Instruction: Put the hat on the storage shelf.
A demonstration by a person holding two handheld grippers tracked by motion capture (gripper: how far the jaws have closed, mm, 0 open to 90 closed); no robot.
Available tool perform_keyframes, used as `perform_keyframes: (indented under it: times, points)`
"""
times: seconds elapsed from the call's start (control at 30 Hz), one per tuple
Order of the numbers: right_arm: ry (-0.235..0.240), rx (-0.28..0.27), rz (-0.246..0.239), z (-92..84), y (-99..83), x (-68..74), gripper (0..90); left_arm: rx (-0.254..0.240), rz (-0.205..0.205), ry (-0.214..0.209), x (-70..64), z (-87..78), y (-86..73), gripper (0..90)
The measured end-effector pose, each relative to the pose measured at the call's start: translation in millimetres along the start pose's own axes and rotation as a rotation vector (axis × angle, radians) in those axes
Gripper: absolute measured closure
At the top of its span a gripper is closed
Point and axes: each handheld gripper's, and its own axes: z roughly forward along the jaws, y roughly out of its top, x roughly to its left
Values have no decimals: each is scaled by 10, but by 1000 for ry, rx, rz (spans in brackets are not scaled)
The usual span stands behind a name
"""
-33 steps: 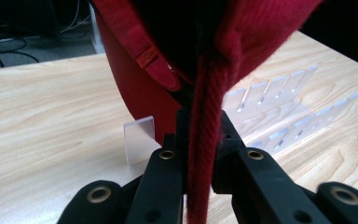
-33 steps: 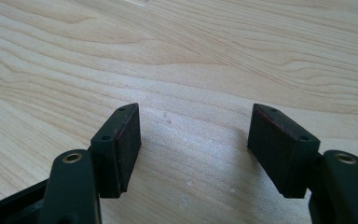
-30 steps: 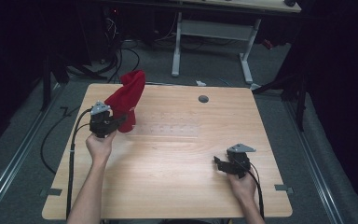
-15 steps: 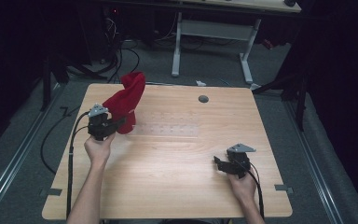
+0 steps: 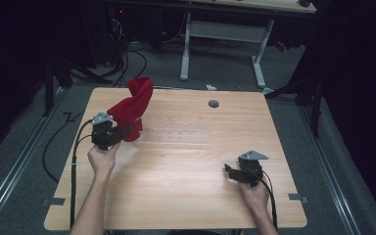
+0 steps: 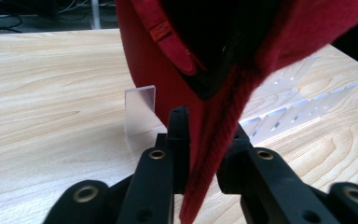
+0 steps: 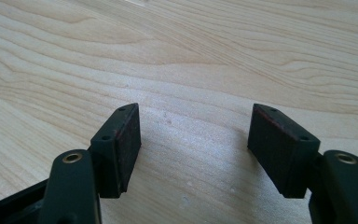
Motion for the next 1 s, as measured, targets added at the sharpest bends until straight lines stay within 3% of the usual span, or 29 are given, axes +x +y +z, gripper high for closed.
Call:
perform_keyframes:
  times: [0.3,1.0]
  points:
    - [0,0,1,0,0,1,346,-4,9,34,26,-83,5,629]
    - [0,0,2,0,0,2,346,-3,31,61,-28,-197,24,441]
